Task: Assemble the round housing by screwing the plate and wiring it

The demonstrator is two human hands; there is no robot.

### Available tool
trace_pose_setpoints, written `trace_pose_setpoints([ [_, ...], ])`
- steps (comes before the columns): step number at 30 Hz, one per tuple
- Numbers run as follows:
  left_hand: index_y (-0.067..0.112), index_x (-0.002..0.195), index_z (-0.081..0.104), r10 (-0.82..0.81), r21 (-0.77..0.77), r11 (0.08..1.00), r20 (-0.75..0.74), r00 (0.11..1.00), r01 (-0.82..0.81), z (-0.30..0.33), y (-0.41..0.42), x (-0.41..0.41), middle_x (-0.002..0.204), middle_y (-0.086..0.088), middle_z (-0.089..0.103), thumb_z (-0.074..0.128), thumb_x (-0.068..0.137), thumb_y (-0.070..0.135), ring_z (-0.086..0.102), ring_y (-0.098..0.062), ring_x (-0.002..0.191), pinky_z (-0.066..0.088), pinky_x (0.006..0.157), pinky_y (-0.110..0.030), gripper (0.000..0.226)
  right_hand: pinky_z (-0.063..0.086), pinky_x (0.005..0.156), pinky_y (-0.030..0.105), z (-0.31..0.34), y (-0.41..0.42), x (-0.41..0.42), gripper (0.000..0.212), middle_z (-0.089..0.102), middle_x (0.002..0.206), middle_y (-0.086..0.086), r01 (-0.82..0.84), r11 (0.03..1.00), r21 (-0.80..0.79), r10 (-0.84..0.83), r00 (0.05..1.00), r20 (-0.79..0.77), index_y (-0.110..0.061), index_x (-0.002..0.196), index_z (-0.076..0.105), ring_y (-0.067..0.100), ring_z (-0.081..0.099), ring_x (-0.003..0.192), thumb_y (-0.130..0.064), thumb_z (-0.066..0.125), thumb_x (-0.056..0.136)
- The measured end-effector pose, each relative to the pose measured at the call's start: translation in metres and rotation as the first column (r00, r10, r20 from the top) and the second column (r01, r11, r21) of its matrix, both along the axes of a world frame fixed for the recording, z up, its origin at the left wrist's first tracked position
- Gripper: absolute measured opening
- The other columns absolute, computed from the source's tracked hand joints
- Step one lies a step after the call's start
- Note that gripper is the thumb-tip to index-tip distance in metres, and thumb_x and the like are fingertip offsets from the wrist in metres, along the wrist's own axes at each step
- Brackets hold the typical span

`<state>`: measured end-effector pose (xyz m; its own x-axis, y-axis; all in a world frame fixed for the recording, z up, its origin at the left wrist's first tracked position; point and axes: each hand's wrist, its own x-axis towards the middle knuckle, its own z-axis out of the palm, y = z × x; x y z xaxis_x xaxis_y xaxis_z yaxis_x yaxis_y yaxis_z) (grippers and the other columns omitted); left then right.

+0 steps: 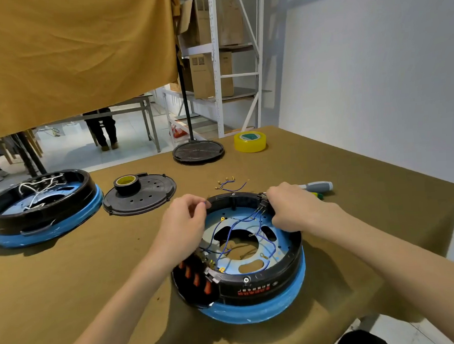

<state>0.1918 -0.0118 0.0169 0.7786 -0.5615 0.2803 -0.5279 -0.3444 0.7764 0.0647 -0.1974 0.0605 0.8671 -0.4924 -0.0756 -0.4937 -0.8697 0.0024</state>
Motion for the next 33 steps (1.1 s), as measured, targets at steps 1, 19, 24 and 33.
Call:
trace_pose_setpoints([
  [1, 0.034, 0.096, 0.064, -0.002, 0.011, 1.0, 0.026, 1.0, 0.002, -0.005, -0.004, -0.004, 0.1, 0.002, 0.065, 0.049, 0.106, 0.026, 0.062, -0.021, 0.092, 0.053, 0.083, -0.038, 0.02, 0.029, 0.049, 0.028, -0.001, 0.0, -0.001, 0.031, 0.044, 0.081, 0.005, 0.011, 1.0, -0.005, -0.011, 1.0, 0.017, -0.018, 0.076, 0.037, 0.017, 0.043, 0.064, -0.006, 0.061, 0.092],
  [19, 0.016, 0.095, 0.078, -0.268, -0.34, 0.92, -0.179, 0.947, 0.196, 0.018, -0.017, -0.013, 0.086, 0.003, 0.08, 0.072, 0.094, 0.014, 0.075, -0.007, 0.081, 0.053, 0.068, -0.014, 0.007, 0.061, 0.087, 0.036, -0.001, 0.018, 0.003, 0.032, 0.075, 0.106, 0.014, -0.458, 0.541, 0.705, 0.052, 0.855, 0.516, -0.008, 0.129, 0.063, 0.024, 0.075, 0.096, -0.002, 0.058, 0.098],
  [24, 0.026, 0.088, 0.08, -0.215, -0.273, 0.944, -0.086, 0.973, 0.184, 0.013, -0.003, -0.006, 0.078, 0.001, 0.075, 0.079, 0.089, 0.019, 0.057, -0.004, 0.067, 0.048, 0.065, -0.017, 0.006, 0.061, 0.087, 0.034, -0.007, 0.023, 0.013, 0.027, 0.074, 0.109, 0.026, -0.491, 0.114, 0.863, -0.027, 0.867, 0.497, 0.003, 0.125, 0.066, 0.031, 0.074, 0.099, 0.002, 0.056, 0.1],
  [33, 0.026, 0.13, 0.062, -0.025, -0.142, 0.99, -0.088, 0.996, 0.013, -0.006, 0.008, 0.012, 0.127, 0.014, 0.062, 0.063, 0.099, 0.017, 0.054, -0.003, 0.123, 0.044, 0.103, -0.028, 0.032, 0.06, 0.058, 0.029, -0.016, 0.01, 0.019, 0.014, 0.076, 0.093, 0.023, -0.472, 0.306, 0.827, -0.105, 0.846, 0.522, 0.004, 0.113, 0.059, 0.025, 0.073, 0.065, -0.005, 0.059, 0.102],
])
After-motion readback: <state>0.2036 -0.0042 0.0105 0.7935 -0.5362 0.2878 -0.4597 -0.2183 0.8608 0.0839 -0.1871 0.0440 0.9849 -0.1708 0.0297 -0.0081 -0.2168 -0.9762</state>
